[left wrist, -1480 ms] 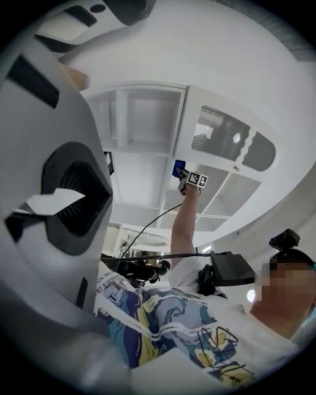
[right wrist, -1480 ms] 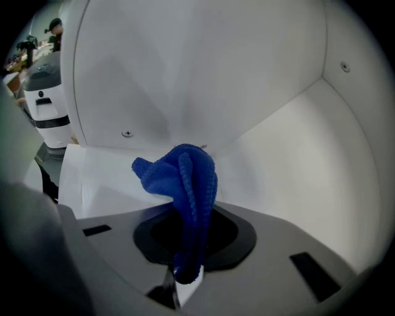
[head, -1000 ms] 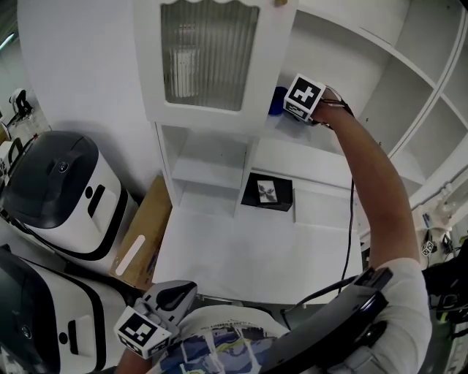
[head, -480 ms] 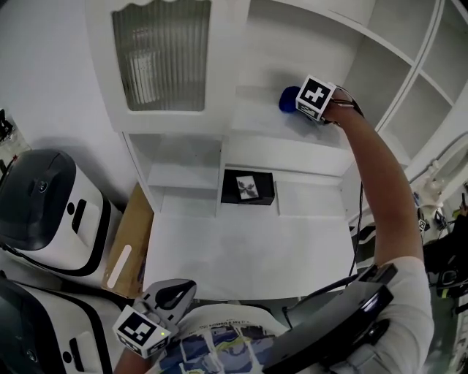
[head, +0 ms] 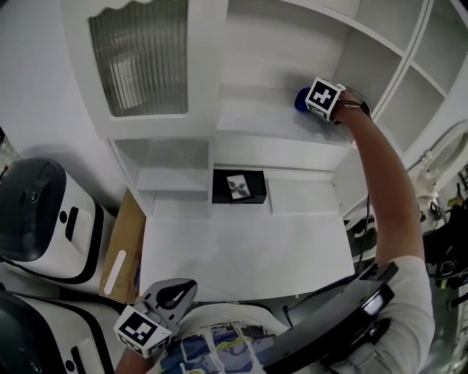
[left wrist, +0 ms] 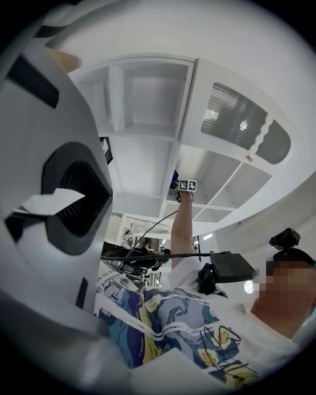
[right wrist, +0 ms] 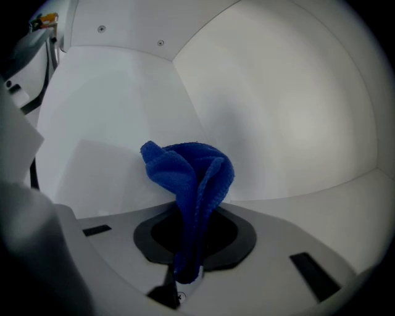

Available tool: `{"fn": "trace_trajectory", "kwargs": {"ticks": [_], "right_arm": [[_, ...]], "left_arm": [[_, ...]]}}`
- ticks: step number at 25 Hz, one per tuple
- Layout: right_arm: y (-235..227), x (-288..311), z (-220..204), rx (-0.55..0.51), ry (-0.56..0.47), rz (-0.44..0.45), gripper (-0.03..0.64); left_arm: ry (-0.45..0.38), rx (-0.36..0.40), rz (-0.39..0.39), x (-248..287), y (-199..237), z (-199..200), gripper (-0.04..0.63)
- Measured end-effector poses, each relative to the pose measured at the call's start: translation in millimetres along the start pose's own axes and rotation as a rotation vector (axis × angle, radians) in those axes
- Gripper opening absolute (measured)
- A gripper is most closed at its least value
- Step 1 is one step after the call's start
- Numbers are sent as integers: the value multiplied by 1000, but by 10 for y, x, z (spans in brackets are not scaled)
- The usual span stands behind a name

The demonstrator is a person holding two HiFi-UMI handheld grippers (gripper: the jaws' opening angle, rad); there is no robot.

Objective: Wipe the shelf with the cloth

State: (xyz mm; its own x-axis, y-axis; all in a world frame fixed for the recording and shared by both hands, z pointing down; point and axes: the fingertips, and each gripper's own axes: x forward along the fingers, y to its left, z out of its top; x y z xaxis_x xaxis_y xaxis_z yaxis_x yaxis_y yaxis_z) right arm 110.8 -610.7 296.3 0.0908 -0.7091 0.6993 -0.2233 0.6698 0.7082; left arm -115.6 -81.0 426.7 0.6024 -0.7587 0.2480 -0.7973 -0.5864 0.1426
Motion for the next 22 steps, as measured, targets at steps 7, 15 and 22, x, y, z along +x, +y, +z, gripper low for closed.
{"fn": "trace_trajectory", "kwargs": {"ticks": [7,15,22], "right_arm": [[70,-194,296,39,-69,1,67],[613,-766,1361,-85,-299,66,67],[1109,-1008,1976,-175,-386,130,67]], "left_arm": [[7,-9,18,-123,62,-54,3],[-5,-15,48,-258,75,-62,3],[-5,-26,92,-439,73,-131,3]]}}
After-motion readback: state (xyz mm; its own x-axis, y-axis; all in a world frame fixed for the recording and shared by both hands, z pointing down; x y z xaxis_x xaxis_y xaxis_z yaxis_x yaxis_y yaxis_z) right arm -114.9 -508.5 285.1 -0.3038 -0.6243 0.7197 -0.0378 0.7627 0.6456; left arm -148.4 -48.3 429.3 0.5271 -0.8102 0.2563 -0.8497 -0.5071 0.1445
